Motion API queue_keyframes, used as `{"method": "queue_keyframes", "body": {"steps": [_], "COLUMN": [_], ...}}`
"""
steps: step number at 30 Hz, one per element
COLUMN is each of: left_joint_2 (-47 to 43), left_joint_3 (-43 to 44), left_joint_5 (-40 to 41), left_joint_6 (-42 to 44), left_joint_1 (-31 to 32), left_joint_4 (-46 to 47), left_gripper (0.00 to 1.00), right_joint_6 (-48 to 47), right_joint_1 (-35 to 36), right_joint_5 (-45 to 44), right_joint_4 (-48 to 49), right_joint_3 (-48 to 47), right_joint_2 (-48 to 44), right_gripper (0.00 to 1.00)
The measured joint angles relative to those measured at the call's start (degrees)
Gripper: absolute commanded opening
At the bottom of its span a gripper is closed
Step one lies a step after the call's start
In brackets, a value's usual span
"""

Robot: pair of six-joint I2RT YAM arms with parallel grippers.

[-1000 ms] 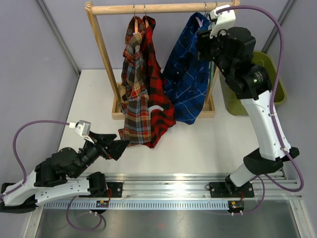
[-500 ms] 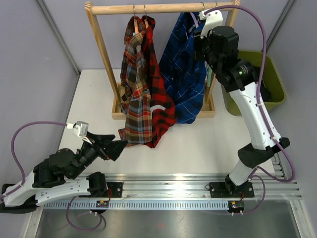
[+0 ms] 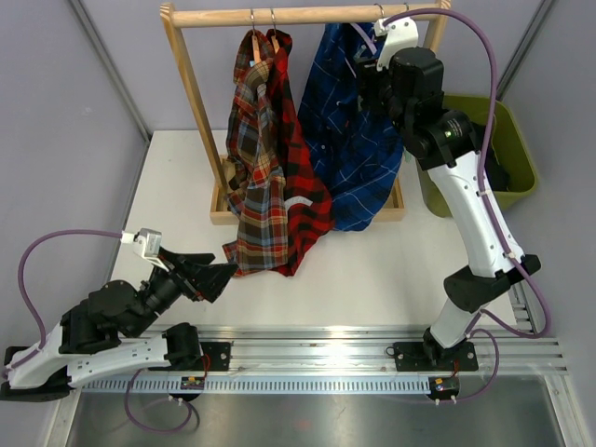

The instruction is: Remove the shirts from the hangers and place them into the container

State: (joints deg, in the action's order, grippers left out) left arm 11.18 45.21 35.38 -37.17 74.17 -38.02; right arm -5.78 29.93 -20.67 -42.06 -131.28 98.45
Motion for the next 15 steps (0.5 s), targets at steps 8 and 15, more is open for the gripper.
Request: {"method": "queue_keyframes", "body": {"steps": [8,15], "left_joint_2": [0.0,0.1], "left_joint_3": [0.0,-0.3], "left_joint_5": [0.0,0.0], "left_joint_6": [-0.1,-0.1], "left_joint_1": [0.0,0.0], "left_joint_4": [0.0,0.0], "left_gripper": [0.99,0.99], "right_joint_6": [-0.6,-2.1], "right_joint_1": [0.0,0.0], "right_joint_5": [-1.2,-2.4], "right_joint_4": [1.3,1.6], "right_joint_3": [2.8,3.3], "right_joint_2": [-2.0,-3.3], "right_gripper": [0.71,0.71]}}
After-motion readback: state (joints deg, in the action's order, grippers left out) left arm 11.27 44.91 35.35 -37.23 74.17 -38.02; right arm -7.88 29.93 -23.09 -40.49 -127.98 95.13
